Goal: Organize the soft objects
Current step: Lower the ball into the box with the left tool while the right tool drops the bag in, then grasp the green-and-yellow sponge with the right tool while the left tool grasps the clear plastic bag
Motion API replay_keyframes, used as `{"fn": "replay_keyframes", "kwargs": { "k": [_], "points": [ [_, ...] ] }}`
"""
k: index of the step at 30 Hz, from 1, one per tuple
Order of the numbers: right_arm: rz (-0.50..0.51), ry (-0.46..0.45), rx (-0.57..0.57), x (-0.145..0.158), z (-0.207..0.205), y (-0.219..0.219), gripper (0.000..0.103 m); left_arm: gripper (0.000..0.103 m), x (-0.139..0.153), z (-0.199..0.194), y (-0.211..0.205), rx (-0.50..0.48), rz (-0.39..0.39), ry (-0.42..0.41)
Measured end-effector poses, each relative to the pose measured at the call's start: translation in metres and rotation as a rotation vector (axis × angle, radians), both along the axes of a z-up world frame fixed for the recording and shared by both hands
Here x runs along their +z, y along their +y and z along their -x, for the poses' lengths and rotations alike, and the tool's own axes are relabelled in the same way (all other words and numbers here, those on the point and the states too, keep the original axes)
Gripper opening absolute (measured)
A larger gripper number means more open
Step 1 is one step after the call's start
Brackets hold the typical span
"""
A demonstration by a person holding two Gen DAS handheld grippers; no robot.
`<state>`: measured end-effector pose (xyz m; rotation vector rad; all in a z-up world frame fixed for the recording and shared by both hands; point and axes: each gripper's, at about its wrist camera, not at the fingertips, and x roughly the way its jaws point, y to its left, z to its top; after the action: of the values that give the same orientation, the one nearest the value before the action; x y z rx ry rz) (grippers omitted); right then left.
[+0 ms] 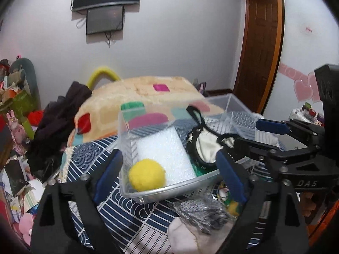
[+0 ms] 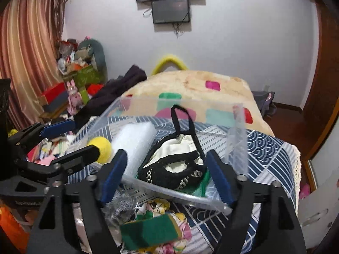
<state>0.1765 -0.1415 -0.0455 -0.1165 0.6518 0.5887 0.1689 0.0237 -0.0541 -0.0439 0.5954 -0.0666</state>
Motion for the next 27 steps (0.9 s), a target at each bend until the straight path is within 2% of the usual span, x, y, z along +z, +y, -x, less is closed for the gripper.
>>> {"fn": "replay_keyframes", "kwargs": {
  "k": [4, 9, 14, 21, 27],
  "points": [
    [-0.043, -0.037, -0.020, 0.013, 0.015, -0.015, 0.081, 0.101, 0.016, 0.018, 0.000, 0.005, -0.001, -0.044],
    [-0.078, -0.065, -0.049, 0.020, 0.029, -0.026, 0.085, 0.102, 0.020, 0.035, 0.004, 0.016, 0.005, -0.045],
    [-0.068, -0.041, -0.057, 0.004, 0.036, -0.027, 0.086, 0.102, -0.002, 0.046, 0.000, 0.012, -0.006, 0.016],
    [-0.033, 0.057, -0.058, -0.034, 0.037, -0.020, 0.086, 0.102, -0.044, 0.046, -0.007, 0.000, 0.026, 0.138],
    [-0.015, 0.106, -0.024, -0.053, 0.034, -0.005, 0.086, 0.102, -0.054, 0.049, -0.008, 0.011, 0.017, 0.148]
  ]
}}
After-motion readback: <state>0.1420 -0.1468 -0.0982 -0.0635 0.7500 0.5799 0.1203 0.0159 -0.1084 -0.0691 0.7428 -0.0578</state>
